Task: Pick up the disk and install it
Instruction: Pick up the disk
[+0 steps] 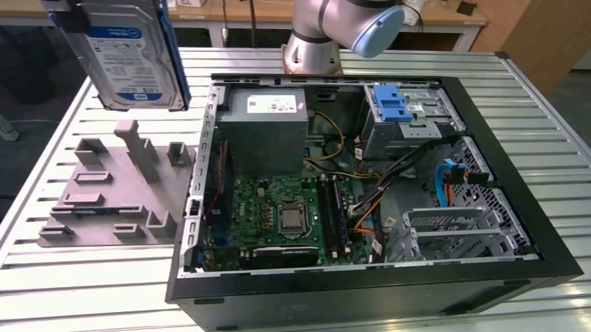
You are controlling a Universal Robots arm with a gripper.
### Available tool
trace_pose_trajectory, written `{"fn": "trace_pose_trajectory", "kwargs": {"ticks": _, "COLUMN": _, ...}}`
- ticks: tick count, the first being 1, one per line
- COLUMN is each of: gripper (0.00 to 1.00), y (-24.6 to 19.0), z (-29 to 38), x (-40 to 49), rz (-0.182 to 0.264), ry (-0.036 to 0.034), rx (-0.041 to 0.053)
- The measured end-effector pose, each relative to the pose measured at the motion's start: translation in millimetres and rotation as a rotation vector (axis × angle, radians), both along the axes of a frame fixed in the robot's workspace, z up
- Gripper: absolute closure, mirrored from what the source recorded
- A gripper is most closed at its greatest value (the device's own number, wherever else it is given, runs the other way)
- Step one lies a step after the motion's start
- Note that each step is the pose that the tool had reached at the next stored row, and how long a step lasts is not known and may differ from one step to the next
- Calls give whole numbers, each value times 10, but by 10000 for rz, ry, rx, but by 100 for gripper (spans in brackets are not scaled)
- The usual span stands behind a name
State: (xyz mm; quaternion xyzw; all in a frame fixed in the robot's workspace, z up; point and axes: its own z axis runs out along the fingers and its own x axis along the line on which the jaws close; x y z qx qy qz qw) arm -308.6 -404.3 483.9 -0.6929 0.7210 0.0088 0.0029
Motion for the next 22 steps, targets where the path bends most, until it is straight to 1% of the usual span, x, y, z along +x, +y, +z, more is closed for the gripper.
{"fn": "trace_pose_trajectory", "kwargs": {"ticks": 22, "gripper": 64, "y": 0, "z": -19, "x": 999, "rz": 2, "ry": -1, "rx": 1}}
